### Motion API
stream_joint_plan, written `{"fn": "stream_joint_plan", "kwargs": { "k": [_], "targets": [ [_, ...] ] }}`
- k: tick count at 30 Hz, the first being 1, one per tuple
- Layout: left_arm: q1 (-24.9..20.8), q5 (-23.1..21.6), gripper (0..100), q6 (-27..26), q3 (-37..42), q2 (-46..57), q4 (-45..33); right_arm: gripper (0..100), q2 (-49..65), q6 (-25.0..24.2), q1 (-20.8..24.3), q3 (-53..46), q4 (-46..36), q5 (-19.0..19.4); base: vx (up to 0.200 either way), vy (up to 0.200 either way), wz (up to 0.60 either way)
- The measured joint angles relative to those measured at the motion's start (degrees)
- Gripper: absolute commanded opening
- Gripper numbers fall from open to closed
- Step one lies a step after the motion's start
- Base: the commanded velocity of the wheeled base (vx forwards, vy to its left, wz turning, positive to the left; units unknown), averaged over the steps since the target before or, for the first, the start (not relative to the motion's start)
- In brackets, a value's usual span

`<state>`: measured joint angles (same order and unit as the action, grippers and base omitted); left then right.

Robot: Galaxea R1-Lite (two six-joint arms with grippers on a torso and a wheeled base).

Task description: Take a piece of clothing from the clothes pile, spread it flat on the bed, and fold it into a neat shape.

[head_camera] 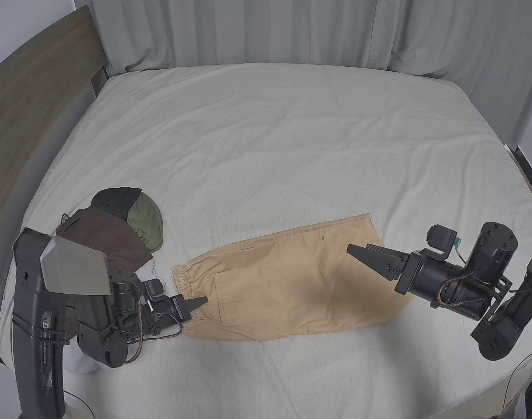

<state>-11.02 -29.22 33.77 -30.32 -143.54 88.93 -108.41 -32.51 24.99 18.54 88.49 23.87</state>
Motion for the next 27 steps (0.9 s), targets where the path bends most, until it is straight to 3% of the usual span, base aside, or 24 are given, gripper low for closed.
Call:
{"fn": "stream_joint_plan", "kwargs": {
  "k": [6, 15, 23, 27],
  "targets": [
    [3.43, -8.17, 0, 0.11, 2.71, 2.84, 0.0, 100, 0.0, 0.0, -0.05, 0.0, 0.0, 0.02, 0.0, 0.0, 0.0],
    [7.0, -10.85, 0, 0.06, 4.58, 5.32, -0.02, 100, 0.0, 0.0, -0.05, 0.0, 0.0, 0.02, 0.0, 0.0, 0.0],
    [10.42, -18.79, 0, 0.0, 6.64, 7.38, -0.02, 100, 0.04, 0.0, -0.16, 0.0, 0.0, 0.0, 0.0, 0.0, 0.0],
    [12.2, -19.82, 0, -0.05, 7.19, 8.29, 0.0, 100, 0.11, 0.0, -0.13, 0.0, 0.0, 0.0, 0.0, 0.0, 0.0]
  ]
}}
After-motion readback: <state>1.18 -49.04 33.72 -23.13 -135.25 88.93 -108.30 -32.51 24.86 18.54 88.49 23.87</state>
